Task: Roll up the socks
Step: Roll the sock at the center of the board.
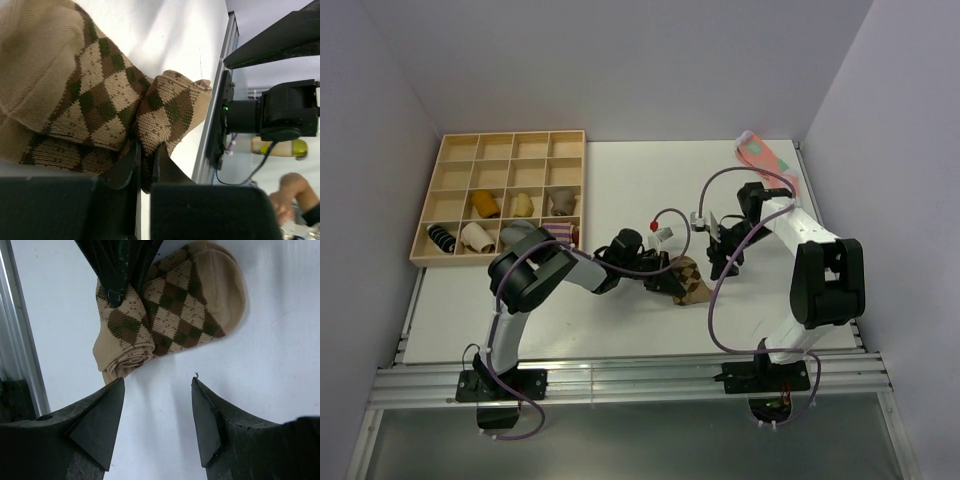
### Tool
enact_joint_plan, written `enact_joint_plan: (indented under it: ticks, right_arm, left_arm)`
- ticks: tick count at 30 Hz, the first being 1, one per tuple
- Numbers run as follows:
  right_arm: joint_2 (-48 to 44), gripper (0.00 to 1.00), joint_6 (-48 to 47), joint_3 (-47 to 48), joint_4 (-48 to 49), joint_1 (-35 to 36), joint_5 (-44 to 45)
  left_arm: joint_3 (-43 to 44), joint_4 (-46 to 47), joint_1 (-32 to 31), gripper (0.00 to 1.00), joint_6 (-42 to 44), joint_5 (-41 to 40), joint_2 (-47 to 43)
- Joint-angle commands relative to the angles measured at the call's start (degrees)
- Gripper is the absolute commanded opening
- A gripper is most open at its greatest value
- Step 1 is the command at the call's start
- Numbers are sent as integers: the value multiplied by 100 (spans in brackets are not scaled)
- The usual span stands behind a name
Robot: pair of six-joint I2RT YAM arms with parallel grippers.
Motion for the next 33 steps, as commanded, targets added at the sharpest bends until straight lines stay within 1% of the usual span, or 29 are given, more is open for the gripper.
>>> enact_joint_plan:
  ticks: [1,5,9,11,17,21,28,33]
  right_arm:
    - [-230,64,-673,-50,-93,-43,-259]
    - [-511,66,-866,-331,3,54,-162]
    - [-1021,67,-920,-806,363,273,-56]
    - [-1179,68,-963,-955,372,396,-39]
    - [-1460,68,-1113,-1228,293,616,-39]
    - [-1619,68,-1060,-1509,600,897,84]
    - [-1453,68,-920,-1501,856,1249,181]
    - [-1294,68,-876,-1457,944,1337,269]
  left_arm:
    - [-254,-1779,83,0,-25,123,412]
    - [-175,-1867,145,0,-175,290,420]
    - [-61,-2147,145,0,-210,387,464]
    - [10,-2227,154,0,-228,369,482]
    - [-25,-2078,198,0,-473,457,526]
    - [-8,-2087,207,0,-509,457,543]
    - [54,-2104,233,0,-579,475,587]
    - [-25,-1973,286,0,-580,545,596]
